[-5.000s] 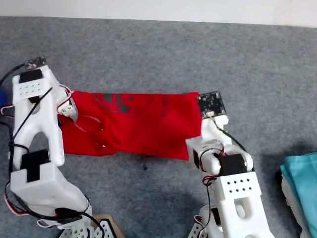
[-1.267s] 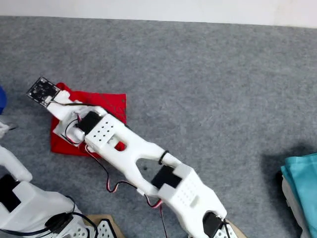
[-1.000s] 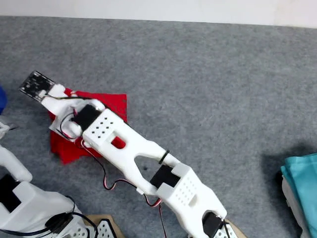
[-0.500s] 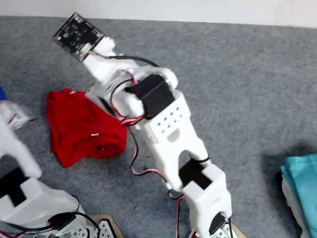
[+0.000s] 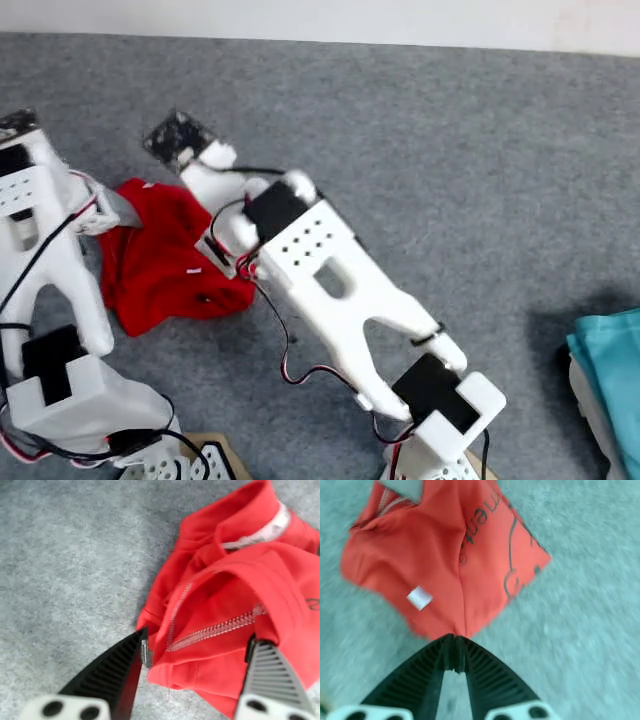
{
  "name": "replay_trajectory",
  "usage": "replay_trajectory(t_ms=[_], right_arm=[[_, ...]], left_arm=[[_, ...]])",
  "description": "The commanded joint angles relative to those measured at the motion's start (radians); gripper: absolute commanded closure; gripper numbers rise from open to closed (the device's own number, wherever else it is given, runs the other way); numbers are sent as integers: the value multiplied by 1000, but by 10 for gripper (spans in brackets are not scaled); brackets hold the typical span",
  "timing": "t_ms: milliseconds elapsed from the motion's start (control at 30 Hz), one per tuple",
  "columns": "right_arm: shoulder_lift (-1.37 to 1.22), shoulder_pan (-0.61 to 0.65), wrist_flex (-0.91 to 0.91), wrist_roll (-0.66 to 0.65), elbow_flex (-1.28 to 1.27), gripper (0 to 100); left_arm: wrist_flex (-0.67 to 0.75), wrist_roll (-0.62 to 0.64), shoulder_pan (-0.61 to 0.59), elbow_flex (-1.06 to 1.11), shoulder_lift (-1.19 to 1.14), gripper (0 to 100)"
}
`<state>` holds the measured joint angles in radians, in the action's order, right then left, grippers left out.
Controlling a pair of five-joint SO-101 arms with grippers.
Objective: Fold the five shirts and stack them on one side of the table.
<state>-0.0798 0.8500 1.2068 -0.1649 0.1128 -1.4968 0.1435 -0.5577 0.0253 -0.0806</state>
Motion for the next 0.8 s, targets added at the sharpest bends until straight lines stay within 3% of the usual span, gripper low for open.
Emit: replay_trajectory(t_ms=[0,133,300,467,767], right_arm=[[-19,19,-375,12,-160,991],[-168,54,-561,17,-142,991],[-346,96,-665,26,4,991],[-458,114,-647,83,148,991],[-437,180,-346,84,151,991]], left_arm=[[9,29,-133,-42,41,684],[91,34,-203,16,44,684],[210,34,-211,127,42,684],[288,34,-209,200,42,684],[322,34,-209,239,42,684]])
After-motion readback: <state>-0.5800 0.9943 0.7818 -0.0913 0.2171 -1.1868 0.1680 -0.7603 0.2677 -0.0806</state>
